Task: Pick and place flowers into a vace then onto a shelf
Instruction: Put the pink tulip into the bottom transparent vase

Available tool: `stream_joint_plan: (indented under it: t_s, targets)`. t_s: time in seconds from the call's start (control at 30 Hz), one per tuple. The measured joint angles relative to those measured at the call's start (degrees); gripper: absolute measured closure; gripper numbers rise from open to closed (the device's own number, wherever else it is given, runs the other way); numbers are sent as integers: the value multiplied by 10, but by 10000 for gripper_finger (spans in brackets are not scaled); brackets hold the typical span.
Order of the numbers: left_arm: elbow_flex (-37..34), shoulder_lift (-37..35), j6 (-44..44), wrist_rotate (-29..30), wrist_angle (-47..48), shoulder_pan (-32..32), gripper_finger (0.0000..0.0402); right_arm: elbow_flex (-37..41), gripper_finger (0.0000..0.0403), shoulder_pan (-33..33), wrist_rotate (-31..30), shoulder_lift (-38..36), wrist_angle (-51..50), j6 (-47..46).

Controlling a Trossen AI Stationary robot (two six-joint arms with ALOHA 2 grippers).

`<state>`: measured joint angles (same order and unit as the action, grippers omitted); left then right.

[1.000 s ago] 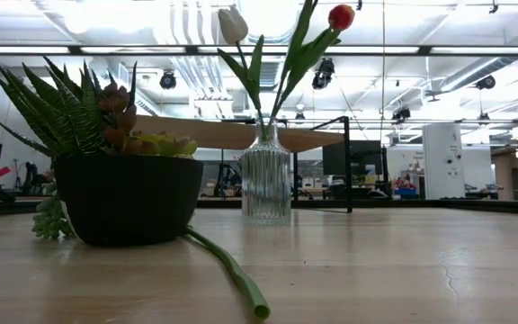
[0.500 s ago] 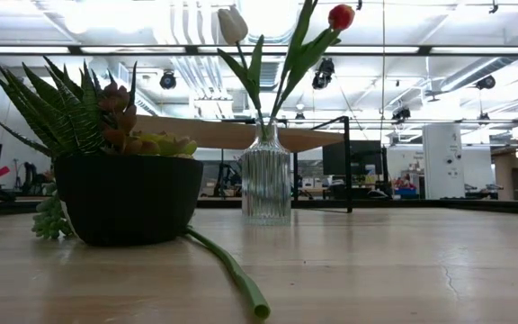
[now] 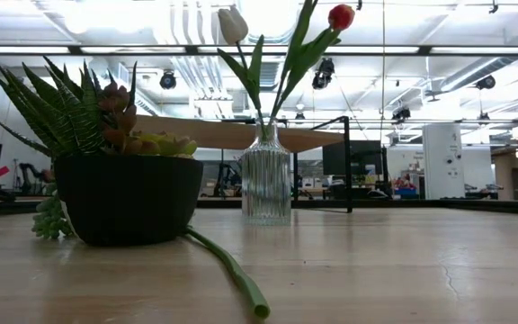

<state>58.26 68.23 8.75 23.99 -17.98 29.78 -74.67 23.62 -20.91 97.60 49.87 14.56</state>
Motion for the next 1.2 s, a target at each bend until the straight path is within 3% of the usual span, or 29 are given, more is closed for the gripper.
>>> stream_joint_plan:
  t_s: [0.67, 1.0, 1.2]
  targets:
    - [0, 0, -2, 2, -14, -27, 173, -3, 394, -35, 91, 8, -4, -58]
    - [0, 0, -4, 1, -20, -29, 257, -3, 394, -37, 91, 8, -14, -68]
    - [0, 0, -5, 1, -28, -29, 347, -3, 394, -37, 90, 8, -12, -71]
